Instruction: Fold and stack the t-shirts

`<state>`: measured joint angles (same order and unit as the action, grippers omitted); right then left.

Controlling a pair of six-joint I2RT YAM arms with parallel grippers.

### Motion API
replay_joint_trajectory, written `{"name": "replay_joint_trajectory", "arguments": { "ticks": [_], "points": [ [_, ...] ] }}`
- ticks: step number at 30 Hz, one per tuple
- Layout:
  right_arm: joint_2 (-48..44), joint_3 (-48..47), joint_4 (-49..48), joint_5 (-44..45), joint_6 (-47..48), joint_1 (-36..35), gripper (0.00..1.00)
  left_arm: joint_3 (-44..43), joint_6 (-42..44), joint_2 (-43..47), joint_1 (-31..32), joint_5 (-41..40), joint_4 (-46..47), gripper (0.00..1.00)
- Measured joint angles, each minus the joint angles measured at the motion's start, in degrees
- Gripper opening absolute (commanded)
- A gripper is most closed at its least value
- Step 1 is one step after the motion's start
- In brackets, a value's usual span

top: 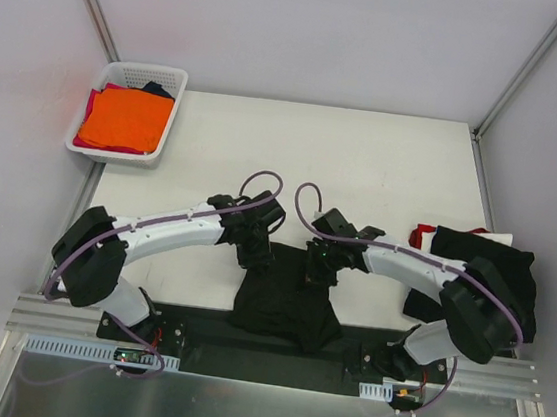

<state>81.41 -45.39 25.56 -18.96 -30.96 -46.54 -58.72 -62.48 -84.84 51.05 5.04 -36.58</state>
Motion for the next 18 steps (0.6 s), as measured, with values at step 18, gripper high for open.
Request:
{"name": "replay_joint_trajectory", "arguments": {
  "ticks": [18],
  "points": [
    [24.5,-16.5,-2.1,-10.1,6.6,17.6,0.01,-20.1,9.0,-31.1,-10.1,12.7,2.4,0.00]
  ]
}}
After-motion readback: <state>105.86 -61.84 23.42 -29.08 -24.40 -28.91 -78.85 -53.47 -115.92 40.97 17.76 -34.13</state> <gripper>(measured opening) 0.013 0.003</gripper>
